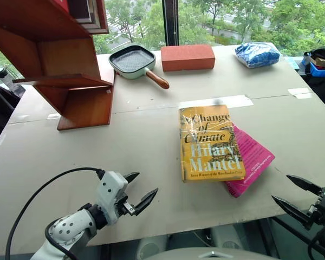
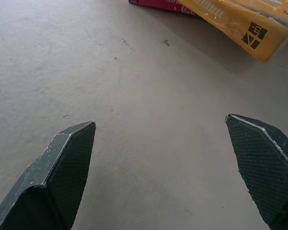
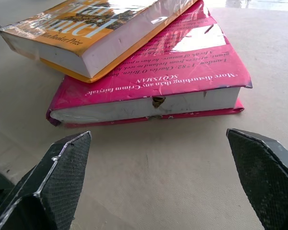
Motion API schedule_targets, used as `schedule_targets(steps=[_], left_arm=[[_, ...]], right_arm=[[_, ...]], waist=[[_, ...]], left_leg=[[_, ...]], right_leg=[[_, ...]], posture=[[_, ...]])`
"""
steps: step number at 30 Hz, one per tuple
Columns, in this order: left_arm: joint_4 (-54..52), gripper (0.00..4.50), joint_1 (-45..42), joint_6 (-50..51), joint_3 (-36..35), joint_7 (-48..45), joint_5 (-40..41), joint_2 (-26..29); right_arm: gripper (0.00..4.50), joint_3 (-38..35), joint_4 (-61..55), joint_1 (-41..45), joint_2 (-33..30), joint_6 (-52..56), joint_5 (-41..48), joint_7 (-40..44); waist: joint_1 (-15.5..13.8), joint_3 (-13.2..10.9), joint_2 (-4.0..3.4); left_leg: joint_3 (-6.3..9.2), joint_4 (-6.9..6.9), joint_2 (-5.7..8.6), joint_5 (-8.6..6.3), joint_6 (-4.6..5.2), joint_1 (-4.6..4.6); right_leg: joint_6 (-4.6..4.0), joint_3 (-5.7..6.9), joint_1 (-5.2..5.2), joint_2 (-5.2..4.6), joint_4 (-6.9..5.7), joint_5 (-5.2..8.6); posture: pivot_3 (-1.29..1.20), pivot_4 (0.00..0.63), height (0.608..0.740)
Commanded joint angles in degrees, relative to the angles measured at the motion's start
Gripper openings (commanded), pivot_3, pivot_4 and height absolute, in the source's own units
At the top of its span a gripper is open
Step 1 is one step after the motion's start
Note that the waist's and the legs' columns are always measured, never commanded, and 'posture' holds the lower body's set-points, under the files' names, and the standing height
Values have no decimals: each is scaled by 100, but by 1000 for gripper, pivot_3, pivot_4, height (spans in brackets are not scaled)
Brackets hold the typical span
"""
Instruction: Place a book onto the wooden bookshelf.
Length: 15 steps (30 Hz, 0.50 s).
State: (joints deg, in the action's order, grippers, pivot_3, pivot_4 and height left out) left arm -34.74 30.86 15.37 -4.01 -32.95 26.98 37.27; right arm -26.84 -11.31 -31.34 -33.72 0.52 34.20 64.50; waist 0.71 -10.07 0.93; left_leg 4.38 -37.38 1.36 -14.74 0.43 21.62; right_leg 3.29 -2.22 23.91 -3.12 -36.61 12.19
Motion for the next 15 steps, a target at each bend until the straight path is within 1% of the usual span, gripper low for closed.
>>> schedule_targets(steps=[1, 4, 8, 12, 15], left_arm=[[217, 4460, 100, -461, -60, -242, -168, -129], [717, 4460, 300, -1094, -104, -611, -264, -312], [897, 4460, 279, -1376, -125, -766, -383, -425], [852, 4460, 221, -1374, -156, -816, -374, -460], [762, 4460, 109, -1078, -232, -986, 23, -401]], right_arm=[[4500, -130, 253, 196, -89, -244, -7, 139], [4500, -174, 468, 373, -106, -339, -16, 183], [4500, -222, 585, 464, -142, -413, -27, 199], [4500, -365, 563, 450, -285, -363, 62, 246], [4500, -473, 447, 365, -366, -348, 233, 438]], waist=[[-7, 0, 1], [19, 1, 0], [-5, 0, 2], [-9, -1, 3], [-10, -1, 2]], left_leg=[[0, -1, 0, 0, 0, 0], [-11, -1, 0, -1, 0, 2], [-11, 2, -3, -3, 1, 3], [-13, -1, -2, -3, 1, 4], [-12, -1, -2, -3, 1, 4]], right_leg=[[0, 0, 0, -1, 0, 0], [0, -6, -9, -1, 0, 0], [0, -5, -8, 2, 0, 1], [0, -6, -9, 0, 0, 0], [0, -5, -9, 1, 0, 0]], posture=[[0, 150, 740], [0, 150, 740], [0, 150, 740], [0, 150, 740], [0, 150, 740]])
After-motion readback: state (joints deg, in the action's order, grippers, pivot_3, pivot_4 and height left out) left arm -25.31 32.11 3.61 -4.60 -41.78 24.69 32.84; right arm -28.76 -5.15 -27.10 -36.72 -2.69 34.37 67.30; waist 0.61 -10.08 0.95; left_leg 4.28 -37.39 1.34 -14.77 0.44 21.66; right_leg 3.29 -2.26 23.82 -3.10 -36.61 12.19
